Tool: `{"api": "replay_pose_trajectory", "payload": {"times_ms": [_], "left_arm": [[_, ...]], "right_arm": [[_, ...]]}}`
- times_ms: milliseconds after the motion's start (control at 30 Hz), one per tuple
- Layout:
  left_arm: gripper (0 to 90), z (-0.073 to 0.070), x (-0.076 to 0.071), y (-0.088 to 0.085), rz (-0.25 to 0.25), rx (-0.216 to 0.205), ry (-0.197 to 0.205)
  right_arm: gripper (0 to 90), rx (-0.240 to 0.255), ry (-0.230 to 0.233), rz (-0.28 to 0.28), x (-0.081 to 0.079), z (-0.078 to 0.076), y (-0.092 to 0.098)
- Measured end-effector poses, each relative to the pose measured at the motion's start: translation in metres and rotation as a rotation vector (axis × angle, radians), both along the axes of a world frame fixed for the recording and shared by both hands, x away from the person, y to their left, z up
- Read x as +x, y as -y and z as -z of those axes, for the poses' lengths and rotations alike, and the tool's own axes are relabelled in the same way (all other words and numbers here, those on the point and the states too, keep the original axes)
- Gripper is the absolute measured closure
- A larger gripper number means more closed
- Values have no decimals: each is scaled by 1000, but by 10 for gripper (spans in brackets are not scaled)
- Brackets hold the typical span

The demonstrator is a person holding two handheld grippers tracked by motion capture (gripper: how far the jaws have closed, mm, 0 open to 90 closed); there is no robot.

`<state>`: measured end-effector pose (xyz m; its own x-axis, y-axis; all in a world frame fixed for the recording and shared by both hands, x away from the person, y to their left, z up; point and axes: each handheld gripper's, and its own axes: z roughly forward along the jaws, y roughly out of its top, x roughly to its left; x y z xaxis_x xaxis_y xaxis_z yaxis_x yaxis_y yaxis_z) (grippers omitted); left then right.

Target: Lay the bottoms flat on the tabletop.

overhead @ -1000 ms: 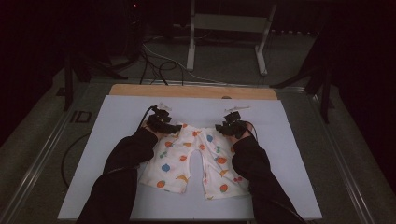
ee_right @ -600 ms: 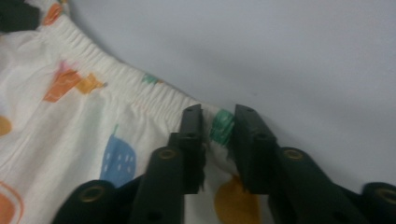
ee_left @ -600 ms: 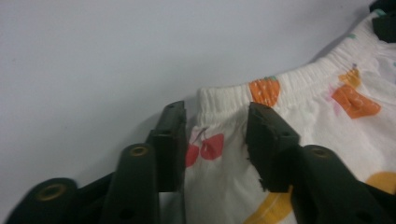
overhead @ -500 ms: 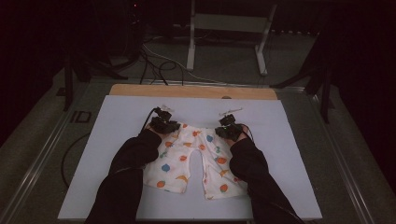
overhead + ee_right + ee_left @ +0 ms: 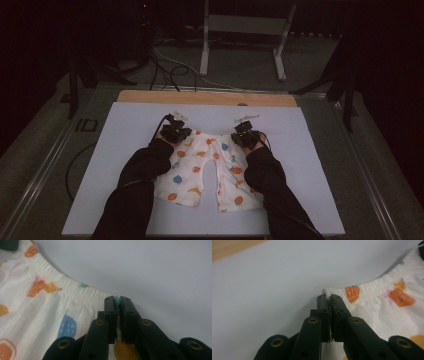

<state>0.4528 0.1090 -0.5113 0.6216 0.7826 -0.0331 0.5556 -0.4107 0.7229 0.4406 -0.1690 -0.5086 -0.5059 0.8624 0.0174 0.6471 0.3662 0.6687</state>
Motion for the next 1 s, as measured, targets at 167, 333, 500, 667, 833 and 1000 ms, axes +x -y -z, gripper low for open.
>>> {"api": "replay_pose_trajectory", "payload": {"times_ms": [167, 333, 500, 667, 833, 1000], "left_arm": [[879, -4, 0, -4, -15, -13, 21], [878, -8, 3, -6, -41, -16, 41], [877, -15, 6, -7, -58, -25, 56], [876, -22, 12, -7, -87, -40, 77], [874, -23, 15, -4, -98, -29, 82], [870, -23, 17, -6, -108, -40, 80]], "right_arm": [[852, -2, 16, 4, 6, -3, -3], [852, -11, 51, 15, 20, -12, -9], [851, -23, 74, 22, 34, -20, -13], [847, 15, 75, 39, 44, -25, -11], [847, -1, 72, 34, 50, -27, -15], [832, -14, 87, 30, 52, -27, -14]]}}
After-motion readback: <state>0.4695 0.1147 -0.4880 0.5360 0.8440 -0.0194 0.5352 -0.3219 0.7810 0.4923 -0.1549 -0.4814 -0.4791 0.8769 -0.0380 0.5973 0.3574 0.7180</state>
